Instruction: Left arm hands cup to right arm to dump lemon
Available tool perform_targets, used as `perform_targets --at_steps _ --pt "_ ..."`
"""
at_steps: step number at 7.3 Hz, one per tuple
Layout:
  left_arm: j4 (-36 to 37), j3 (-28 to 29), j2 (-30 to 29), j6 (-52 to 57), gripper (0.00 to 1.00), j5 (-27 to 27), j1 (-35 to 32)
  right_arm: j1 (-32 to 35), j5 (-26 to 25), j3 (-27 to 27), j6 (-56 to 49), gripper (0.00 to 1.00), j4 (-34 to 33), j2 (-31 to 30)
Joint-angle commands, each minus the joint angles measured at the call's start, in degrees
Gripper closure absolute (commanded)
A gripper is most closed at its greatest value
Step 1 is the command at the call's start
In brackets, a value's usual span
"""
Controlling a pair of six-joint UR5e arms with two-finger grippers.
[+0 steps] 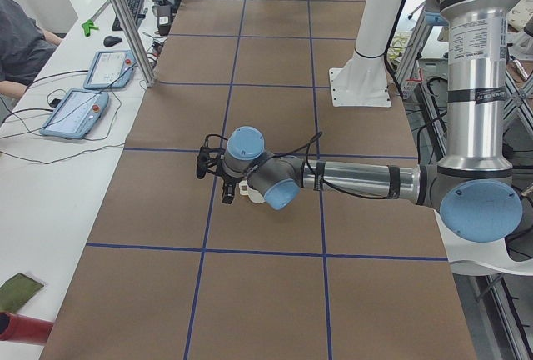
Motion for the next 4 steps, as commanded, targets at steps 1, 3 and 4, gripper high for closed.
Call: perform_targets --at_steps 1,3,4 --pt "-0.3 -1.3 1.5 -7.2 0.00 5.5 7.2 -0.2 -0.2 0.1 0.2 0.00 0.0 -0.2" --pt "-0.6 -4.1 6.0 -7.5 0.00 9.2 12.3 -0.2 -0.2 0.1 0.1 0.00 0.0 -0.2" --pt "-1.8 -5.9 8.9 -6.9 0.02 9.3 12.5 -0.2 -0.3 0.1 0.1 0.00 0.1 -0.3"
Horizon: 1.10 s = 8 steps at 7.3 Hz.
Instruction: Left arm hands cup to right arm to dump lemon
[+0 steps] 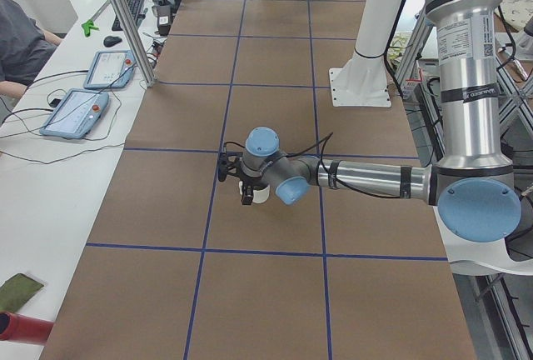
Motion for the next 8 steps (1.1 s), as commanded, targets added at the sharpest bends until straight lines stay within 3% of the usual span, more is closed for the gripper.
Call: perform_targets --at_steps 1,2,6,8 --pt "-3.8 -2.3 6.0 1.2 0.12 0.8 1.4 -0.1 -0.1 0.0 0.0 0.00 0.1 -0.1" --pt "-3.9 -2.2 6.3 1.1 0.24 0.8 1.7 -0.2 -0.1 0.0 0.0 0.00 0.0 -0.1" --pt "-2.5 3.6 -2.6 0.2 0.24 0.6 1.9 -1.0 -1.5 -0.3 0.0 0.00 0.1 0.0" --pt "-3.0 3.7 -1.9 0.6 0.30 0.4 2.0 -1.4 -1.9 -0.3 0.0 0.00 0.1 -0.1"
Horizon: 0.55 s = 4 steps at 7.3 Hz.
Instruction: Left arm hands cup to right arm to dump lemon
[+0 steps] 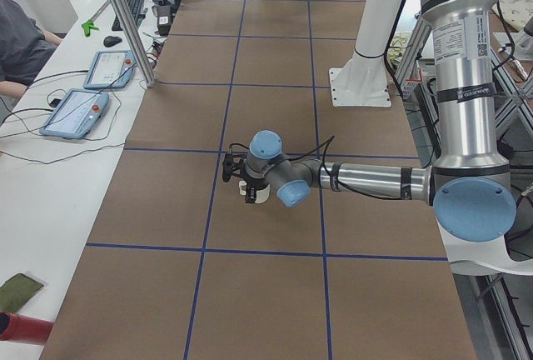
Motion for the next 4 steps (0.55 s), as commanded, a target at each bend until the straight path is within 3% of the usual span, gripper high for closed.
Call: perform_targets --at_steps 1,4 --pt "-0.3 -0.4 0.3 0.3 0.30 -0.4 0.0 -0.3 -0.3 -0.1 0.0 0.00 0.0 0.0" --pt "-1.2 -1.6 1.5 0.5 0.30 -3.4 -0.2 -0.6 -0.5 -0.1 0.1 0.00 0.0 0.0"
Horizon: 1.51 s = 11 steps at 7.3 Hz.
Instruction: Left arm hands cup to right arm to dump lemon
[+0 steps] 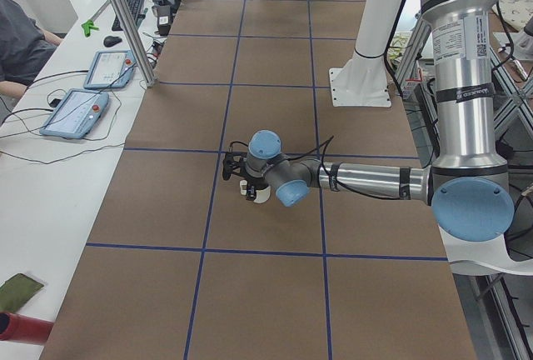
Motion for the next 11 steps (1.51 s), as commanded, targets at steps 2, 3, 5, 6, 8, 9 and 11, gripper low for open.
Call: perform_targets --at_steps 2,3,5,6,8,9,11 --pt "-0.4 -1.8 2.3 0.3 0.31 -1.5 0.1 -0.8 -1.1 -0.2 0.1 0.00 0.0 0.0" --pt "-0.2 -1.6 2.4 0.3 0.44 -1.1 0.4 -1.1 -1.5 -0.3 0.1 0.00 0.0 0.0" --pt "-0.2 -1.2 2.5 0.3 0.57 -0.9 1.0 -1.8 -2.3 -0.4 0.1 0.00 0.1 -0.1" --pt "-0.1 -1.1 2.5 0.2 0.57 -0.8 1.9 -1.8 -2.3 -0.4 0.1 0.00 0.1 -0.1" --pt "-0.1 -1.1 2.5 0.2 0.71 -0.7 2.4 -2.0 -2.3 -0.5 0.1 0.00 0.1 -0.1" --pt "-0.1 -1.1 2.5 0.3 0.96 -0.7 2.4 -2.0 -2.2 -0.6 0.1 0.00 0.1 -0.1" --pt "-0.2 -1.9 2.5 0.3 1.00 -0.8 1.8 -2.3 -2.2 -0.6 0.1 0.00 0.1 -0.1"
